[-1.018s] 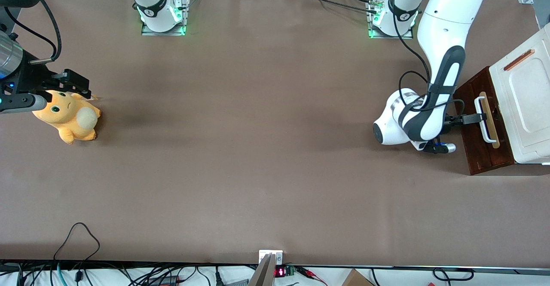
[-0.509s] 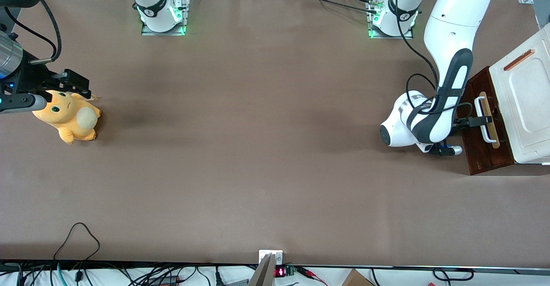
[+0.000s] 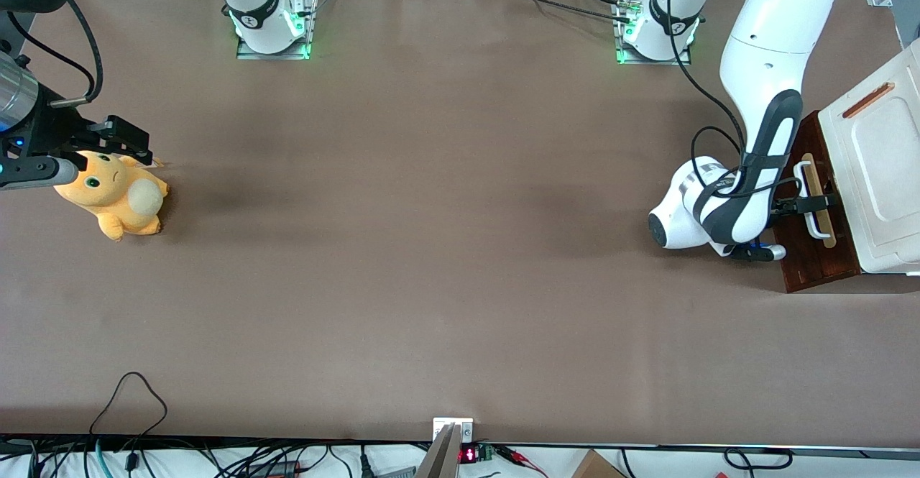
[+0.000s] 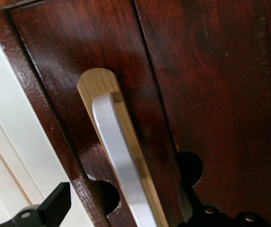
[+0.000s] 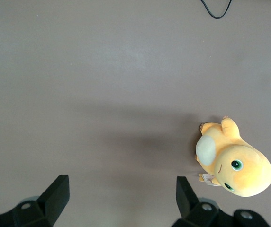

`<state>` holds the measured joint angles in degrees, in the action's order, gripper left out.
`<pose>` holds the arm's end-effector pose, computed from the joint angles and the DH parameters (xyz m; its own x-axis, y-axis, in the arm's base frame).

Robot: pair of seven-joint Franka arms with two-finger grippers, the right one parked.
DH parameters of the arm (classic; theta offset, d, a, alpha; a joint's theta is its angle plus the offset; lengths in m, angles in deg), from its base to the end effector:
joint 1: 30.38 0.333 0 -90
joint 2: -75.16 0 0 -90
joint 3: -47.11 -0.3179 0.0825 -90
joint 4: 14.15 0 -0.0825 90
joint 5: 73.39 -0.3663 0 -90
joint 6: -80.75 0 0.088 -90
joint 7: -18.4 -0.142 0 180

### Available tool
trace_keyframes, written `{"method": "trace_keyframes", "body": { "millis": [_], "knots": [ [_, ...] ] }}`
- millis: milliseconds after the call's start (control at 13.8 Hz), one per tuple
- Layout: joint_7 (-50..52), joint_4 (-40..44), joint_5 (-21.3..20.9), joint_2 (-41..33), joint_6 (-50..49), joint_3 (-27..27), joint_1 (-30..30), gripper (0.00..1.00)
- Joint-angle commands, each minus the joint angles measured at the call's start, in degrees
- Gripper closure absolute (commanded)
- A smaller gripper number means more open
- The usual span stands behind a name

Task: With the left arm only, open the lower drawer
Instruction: 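Align the left gripper fingers around the white bar handle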

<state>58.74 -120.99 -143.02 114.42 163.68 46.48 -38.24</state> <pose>0.5469 0.0737 0.1825 0.9315 0.1975 -0.3054 -0.2793 -0.1494 -0.9485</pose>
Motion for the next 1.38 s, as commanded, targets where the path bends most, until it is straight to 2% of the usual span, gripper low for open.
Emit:
{"method": "trace_keyframes", "body": {
  "millis": [0,436,945,1091,1309],
  "knots": [
    [0.62,0.4,-1.55,1.07,0.04,0.27,0.56,0.0],
    [1.23,0.23,-0.76,1.16,-0.31,0.27,0.65,0.04],
    [2.64,-1.44,-0.23,0.9,-1.63,0.45,0.13,0.05],
    [3.34,-1.62,-0.23,0.9,-1.89,0.53,0.12,0.08],
    [5.36,-1.62,-0.23,1.08,-3.04,0.71,0.04,0.18]
  ]
}}
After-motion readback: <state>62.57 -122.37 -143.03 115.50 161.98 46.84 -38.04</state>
